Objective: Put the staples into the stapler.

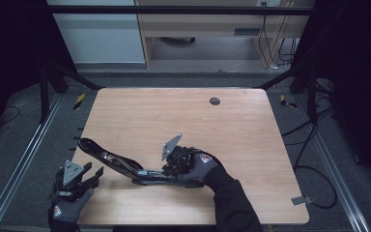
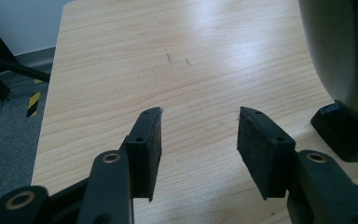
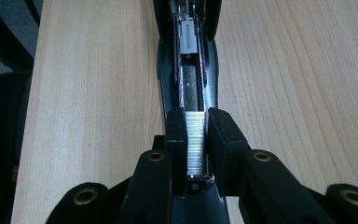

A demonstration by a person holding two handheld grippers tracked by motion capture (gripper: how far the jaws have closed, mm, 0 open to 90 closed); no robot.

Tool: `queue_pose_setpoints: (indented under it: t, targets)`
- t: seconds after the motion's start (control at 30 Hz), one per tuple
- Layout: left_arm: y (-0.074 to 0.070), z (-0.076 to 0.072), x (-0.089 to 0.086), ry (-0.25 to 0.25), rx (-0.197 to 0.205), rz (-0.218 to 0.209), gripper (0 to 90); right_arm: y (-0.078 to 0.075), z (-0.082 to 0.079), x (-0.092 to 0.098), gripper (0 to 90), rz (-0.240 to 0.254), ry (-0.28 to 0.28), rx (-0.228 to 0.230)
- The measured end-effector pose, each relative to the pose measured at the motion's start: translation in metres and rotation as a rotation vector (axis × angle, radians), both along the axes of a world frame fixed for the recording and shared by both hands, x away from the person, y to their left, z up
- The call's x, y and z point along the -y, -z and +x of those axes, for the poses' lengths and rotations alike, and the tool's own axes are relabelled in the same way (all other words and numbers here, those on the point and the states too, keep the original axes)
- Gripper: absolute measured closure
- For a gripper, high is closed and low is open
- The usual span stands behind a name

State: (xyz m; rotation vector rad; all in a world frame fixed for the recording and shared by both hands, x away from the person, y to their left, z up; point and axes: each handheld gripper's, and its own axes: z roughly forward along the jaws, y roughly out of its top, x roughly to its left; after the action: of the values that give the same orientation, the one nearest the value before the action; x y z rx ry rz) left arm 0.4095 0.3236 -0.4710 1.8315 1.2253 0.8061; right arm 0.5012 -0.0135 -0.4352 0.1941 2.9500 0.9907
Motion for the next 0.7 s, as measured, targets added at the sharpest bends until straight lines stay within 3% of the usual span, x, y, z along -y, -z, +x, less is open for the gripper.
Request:
queue_pose_setpoints:
  t: [0.7]
  targets:
    - [0.0001, 0.0001, -0.0002, 0.0, 0.001, -0.001, 49.5, 0.002, 0.0002, -0.0012, 78.3, -0.011, 0.01, 0.007]
